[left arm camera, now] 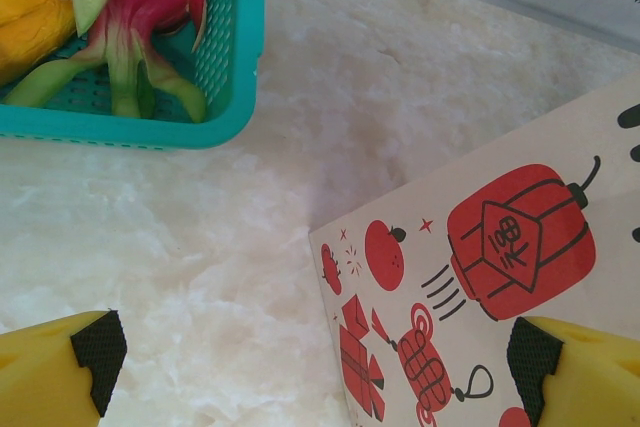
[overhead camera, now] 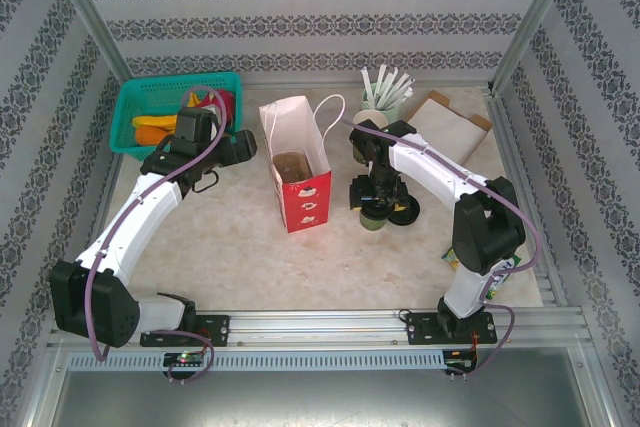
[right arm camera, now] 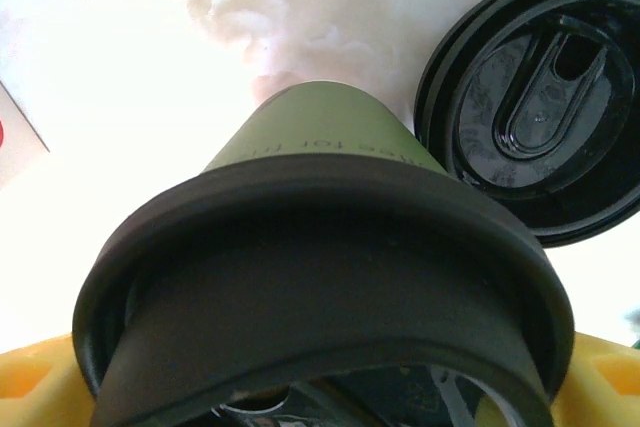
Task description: Pack the takeout coffee
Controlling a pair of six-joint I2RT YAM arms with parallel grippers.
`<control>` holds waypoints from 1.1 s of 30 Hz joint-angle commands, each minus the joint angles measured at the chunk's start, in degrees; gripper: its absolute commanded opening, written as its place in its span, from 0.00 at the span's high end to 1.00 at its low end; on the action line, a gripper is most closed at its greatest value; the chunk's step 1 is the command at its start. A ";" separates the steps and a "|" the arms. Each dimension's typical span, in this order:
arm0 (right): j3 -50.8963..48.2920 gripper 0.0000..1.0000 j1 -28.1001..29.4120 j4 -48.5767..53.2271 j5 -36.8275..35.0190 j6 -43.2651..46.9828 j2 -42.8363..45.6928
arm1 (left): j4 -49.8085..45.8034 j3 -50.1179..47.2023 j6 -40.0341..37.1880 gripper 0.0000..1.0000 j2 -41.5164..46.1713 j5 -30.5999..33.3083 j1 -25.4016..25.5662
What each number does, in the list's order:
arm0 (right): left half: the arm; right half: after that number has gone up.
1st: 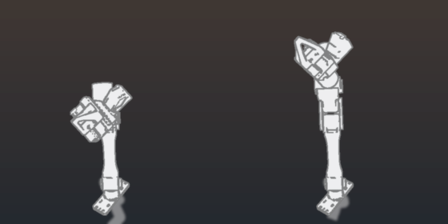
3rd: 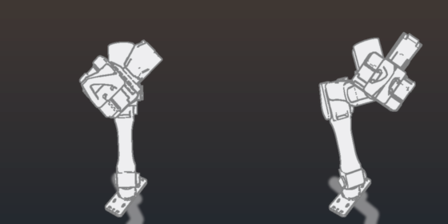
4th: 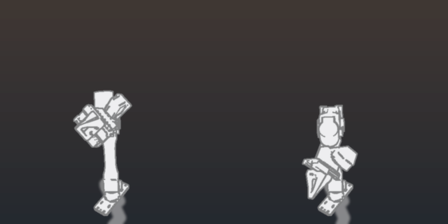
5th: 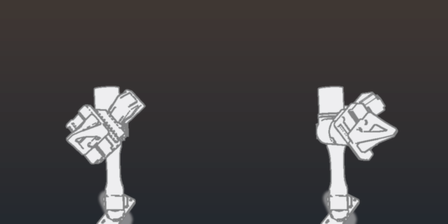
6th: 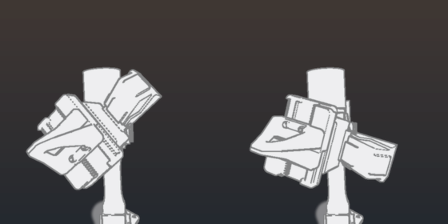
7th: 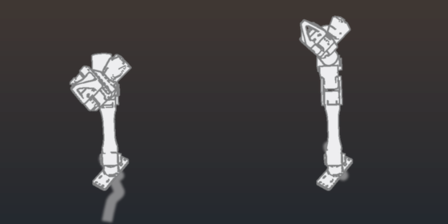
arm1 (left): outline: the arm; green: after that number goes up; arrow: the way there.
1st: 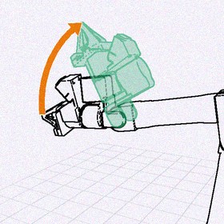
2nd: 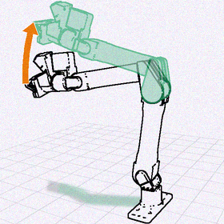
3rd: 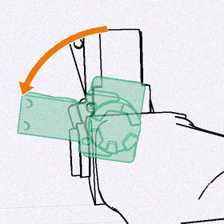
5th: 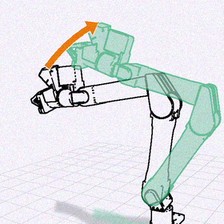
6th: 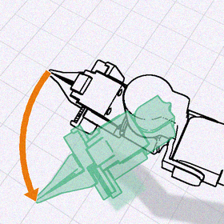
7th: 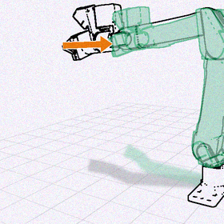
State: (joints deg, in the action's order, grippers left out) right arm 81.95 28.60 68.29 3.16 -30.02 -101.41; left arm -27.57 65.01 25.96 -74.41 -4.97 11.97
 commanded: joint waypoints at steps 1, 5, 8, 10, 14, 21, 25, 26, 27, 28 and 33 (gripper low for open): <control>-1.18 0.26 -0.72 0.18 -1.10 -0.03 1.30 | 0.30 0.58 -0.60 0.00 0.95 -0.38 -0.53; -1.53 0.33 -1.17 0.13 -1.55 1.10 3.67 | 1.72 0.90 0.87 0.00 1.76 -0.20 -1.69; -1.80 0.36 -1.27 0.42 -1.99 2.11 5.19 | 3.84 1.42 1.67 0.01 1.58 -3.44 -4.17; -1.80 0.35 -1.27 0.74 -2.06 2.94 5.90 | 6.87 2.06 2.79 0.00 0.34 -6.58 -6.08; -2.38 0.37 -1.09 1.05 -2.20 3.73 7.37 | 10.49 5.81 3.03 0.00 -4.08 -11.02 -7.64; -4.64 0.45 -0.58 0.09 -1.18 4.89 10.17 | 7.29 18.26 -13.48 0.01 -15.49 -17.28 -7.66; -5.40 0.47 -0.13 -0.48 -1.01 5.34 10.44 | 5.29 23.91 -22.17 0.05 -19.59 -20.31 -7.68; -5.49 0.47 -0.05 -0.59 -0.88 5.42 10.44 | 4.06 25.78 -24.38 0.06 -20.75 -21.93 -7.66; -5.49 0.48 0.11 -0.70 -0.83 5.47 10.39 | 2.82 27.28 -26.07 0.08 -21.74 -23.23 -7.67; -5.49 0.49 0.30 -0.87 -0.70 5.51 10.35 | 1.49 29.11 -27.59 0.09 -22.89 -24.51 -7.66; -5.41 0.50 1.08 -0.79 -0.71 5.93 10.13 | -4.53 36.15 -33.49 0.12 -27.14 -30.64 -7.66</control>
State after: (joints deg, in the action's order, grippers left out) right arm 77.06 28.97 67.22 2.42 -25.10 -92.27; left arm -26.85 97.49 -0.23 -99.96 -29.58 4.64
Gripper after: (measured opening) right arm 0.829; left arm 0.883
